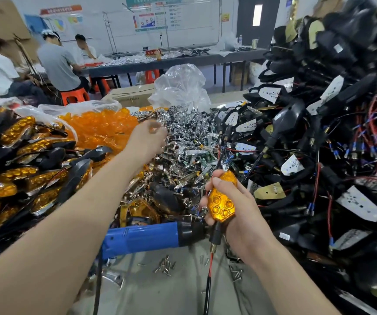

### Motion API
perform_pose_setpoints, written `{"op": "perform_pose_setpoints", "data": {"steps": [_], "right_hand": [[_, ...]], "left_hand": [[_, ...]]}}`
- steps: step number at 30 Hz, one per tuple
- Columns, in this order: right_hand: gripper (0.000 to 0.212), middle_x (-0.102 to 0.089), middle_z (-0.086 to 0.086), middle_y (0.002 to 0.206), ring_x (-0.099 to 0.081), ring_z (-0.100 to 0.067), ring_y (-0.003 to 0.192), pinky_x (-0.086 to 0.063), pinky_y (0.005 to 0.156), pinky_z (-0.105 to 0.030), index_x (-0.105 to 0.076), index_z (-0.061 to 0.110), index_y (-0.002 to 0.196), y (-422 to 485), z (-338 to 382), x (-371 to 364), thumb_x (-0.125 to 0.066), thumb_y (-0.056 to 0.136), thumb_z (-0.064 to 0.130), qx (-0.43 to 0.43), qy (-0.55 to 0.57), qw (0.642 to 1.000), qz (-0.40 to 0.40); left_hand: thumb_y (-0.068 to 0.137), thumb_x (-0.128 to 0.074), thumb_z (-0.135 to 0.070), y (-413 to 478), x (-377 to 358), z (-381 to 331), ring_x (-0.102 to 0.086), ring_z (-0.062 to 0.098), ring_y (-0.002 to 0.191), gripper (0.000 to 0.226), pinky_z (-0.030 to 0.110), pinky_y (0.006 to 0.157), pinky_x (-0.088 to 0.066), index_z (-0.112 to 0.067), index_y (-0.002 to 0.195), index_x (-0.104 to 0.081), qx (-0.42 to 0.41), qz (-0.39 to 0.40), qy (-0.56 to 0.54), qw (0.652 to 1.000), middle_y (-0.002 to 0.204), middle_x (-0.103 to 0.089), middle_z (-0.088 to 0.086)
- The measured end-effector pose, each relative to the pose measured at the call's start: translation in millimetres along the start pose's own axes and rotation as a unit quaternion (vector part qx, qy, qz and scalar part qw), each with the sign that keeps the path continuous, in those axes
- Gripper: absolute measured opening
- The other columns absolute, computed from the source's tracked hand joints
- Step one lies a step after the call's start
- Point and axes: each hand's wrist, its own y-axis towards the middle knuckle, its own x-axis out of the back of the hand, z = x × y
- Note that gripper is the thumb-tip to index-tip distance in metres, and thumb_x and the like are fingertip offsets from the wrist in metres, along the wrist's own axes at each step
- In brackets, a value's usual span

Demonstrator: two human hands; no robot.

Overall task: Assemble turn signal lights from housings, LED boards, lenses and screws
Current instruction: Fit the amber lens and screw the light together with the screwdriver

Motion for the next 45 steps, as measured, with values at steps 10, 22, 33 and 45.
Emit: {"op": "perform_pose_setpoints", "data": {"steps": [10, 22, 33, 45], "right_hand": [[0.021, -0.066, -0.003, 0.081, -0.065, -0.019, 0.063, -0.045, 0.041, -0.027, -0.069, 0.018, 0.099, 6, 0, 5, -0.073, 0.078, 0.022, 0.005, 0.011, 1.000, 0.003], [0.008, -0.066, -0.004, 0.083, -0.065, -0.019, 0.064, -0.045, 0.042, -0.027, -0.070, 0.019, 0.098, 3, -1, 6, -0.068, 0.092, 0.016, -0.002, 0.001, 1.000, -0.005], [0.007, -0.065, -0.004, 0.082, -0.064, -0.019, 0.064, -0.045, 0.042, -0.027, -0.071, 0.022, 0.092, 3, -4, 4, -0.071, 0.086, 0.019, -0.004, -0.006, 1.000, 0.002], [0.007, -0.066, -0.003, 0.082, -0.065, -0.019, 0.065, -0.046, 0.042, -0.027, -0.077, 0.028, 0.085, 4, -6, 3, -0.075, 0.078, 0.026, 0.000, -0.011, 1.000, 0.001]], "left_hand": [[0.102, -0.050, -0.021, 1, -53, 32, -0.061, 0.020, 0.081, 0.033, 0.034, 0.067, -0.051, -0.014, 0.135, -0.047, -0.059, 0.050, 0.274, 0.959, 0.109, -0.065, 0.006], [0.103, -0.048, -0.033, -5, -47, 31, -0.056, 0.018, 0.066, 0.027, 0.033, 0.059, -0.045, -0.018, 0.123, -0.058, -0.074, 0.028, 0.318, 0.945, 0.108, -0.060, 0.006], [0.106, -0.045, -0.025, -14, -11, 29, -0.063, 0.013, 0.069, 0.028, 0.024, 0.063, -0.054, -0.006, 0.113, -0.065, 0.065, 0.087, -0.041, 0.993, 0.082, -0.071, 0.005], [0.103, -0.051, -0.032, -49, 4, 29, -0.063, 0.010, 0.070, 0.027, 0.029, 0.073, -0.056, -0.013, 0.101, -0.070, 0.038, 0.098, -0.080, 0.991, 0.082, -0.072, 0.004]]}}
